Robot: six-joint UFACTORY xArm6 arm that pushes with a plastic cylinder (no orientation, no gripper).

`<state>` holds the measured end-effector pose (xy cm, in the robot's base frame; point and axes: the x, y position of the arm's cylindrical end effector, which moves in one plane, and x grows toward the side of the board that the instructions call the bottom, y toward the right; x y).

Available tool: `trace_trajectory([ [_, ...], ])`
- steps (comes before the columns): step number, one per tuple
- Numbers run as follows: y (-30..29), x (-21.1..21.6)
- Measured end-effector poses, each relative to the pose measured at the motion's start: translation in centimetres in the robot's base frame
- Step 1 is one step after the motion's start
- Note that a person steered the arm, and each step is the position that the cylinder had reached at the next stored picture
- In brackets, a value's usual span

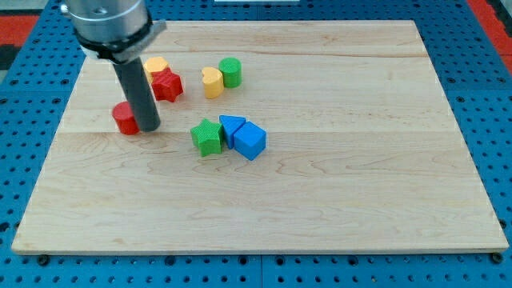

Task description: Push green star along with red circle towards center left

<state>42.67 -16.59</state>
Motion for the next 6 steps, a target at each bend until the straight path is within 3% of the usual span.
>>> trace_trajectory([
  [1, 0.4, 0.5],
  [3, 5.1, 7.4],
  [4, 8.5, 8.0],
  [6, 7.7, 5.8],
])
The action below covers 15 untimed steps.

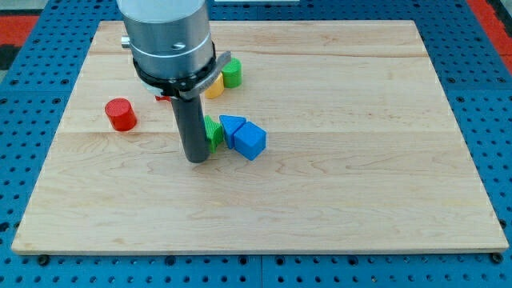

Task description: Push green star along with red circle towards center left

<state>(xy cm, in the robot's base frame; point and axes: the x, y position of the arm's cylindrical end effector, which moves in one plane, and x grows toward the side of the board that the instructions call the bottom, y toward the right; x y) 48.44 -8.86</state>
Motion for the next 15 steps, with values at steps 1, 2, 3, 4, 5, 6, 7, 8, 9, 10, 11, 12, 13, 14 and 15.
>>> trace_trajectory([
  [1, -1.7, -1.6],
  [2, -4.0, -3.2],
  [3, -5.8, -3.5],
  [4, -4.9, -0.9],
  [5, -0.9, 0.8],
  [6, 3.3, 0.8],
  [7, 3.7, 0.3],
  [8, 3.7, -0.9],
  [9, 3.7, -3.0],
  [10, 2.7, -4.5],
  [11, -0.2, -4.7],
  [12, -2.7, -4.7],
  [13, -3.6, -4.7],
  [14, 1.1, -5.8],
  [15, 1.8, -7.4],
])
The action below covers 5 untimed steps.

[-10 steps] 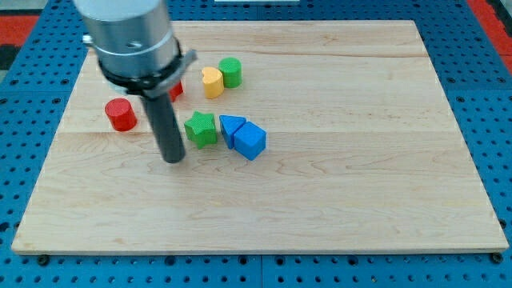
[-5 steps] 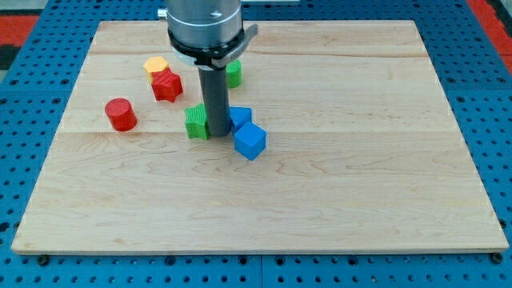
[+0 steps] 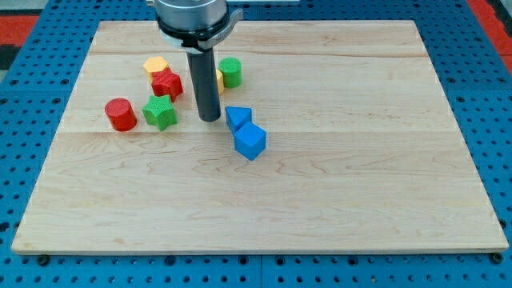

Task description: Push green star along with red circle towards center left

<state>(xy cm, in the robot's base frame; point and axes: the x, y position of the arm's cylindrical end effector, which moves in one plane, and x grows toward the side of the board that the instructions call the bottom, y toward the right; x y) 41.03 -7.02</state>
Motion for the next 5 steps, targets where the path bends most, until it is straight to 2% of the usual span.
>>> trace_trajectory([
  [4, -11.4, 0.7],
  [5, -11.2, 0.7],
])
